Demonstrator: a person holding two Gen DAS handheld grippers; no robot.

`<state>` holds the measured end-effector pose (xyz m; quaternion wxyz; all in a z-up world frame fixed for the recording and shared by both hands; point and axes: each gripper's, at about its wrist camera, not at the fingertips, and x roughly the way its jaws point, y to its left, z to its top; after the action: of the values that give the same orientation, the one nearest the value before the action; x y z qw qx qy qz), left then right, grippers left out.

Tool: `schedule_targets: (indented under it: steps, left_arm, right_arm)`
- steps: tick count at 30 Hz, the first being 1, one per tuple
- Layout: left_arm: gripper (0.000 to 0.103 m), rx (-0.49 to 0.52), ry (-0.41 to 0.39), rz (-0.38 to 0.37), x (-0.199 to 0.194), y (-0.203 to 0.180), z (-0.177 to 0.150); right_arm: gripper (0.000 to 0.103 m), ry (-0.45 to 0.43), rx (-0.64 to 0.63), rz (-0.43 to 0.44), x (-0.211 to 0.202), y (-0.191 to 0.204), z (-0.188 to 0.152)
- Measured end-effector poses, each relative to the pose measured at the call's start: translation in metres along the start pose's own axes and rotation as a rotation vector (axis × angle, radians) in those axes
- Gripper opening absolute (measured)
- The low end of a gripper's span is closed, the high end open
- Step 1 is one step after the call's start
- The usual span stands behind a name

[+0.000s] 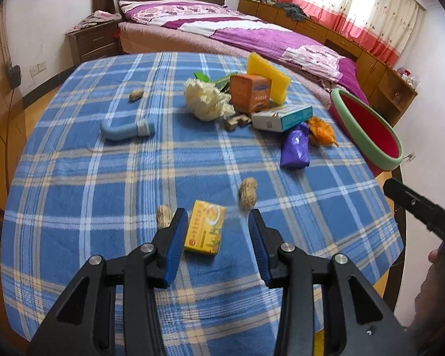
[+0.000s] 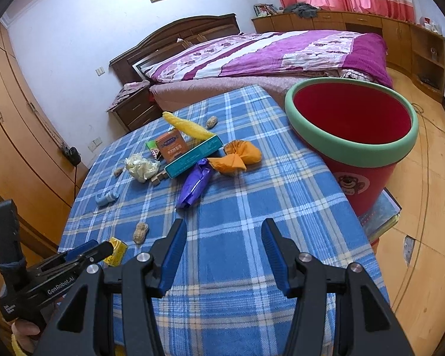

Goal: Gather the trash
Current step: 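Move both tools back over the items on the bed, then grasp the yellow medicine box with the left tool while the right tool grasps the purple wrapper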

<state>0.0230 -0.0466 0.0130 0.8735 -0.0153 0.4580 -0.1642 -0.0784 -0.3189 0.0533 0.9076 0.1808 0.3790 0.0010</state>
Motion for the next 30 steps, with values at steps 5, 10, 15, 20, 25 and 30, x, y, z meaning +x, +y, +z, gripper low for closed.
schedule_targets:
  steps: [5,10,15,20,25,30]
  left_arm:
    - [0.042,0.006,0.019,-0.005,0.006,0.0,-0.004]
    - [0.042,0.03,0.008,0.007,0.008,-0.003,-0.005]
    - [0.042,0.051,-0.003,0.033,0.009,-0.005,-0.005]
    - [0.042,0.054,0.018,0.074,0.015,-0.003,-0.006]
    - [0.042,0.04,0.033,0.068,0.021,0.0,-0.006]
    - [0.028,0.026,0.025,0.067,0.021,0.004,-0.007]
  right_arm:
    - [0.056,0.009,0.004,0.0,0.002,0.0,-0.002]
    - [0.056,0.016,0.005,-0.002,0.004,-0.001,-0.002]
    - [0.056,0.021,0.009,-0.001,0.006,-0.001,-0.002]
    - [0.056,0.021,0.009,-0.001,0.007,-0.001,-0.002]
    - [0.056,0.029,0.013,0.0,0.008,-0.002,-0.003]
    - [0.056,0.035,0.014,0.0,0.01,-0.002,-0.003]
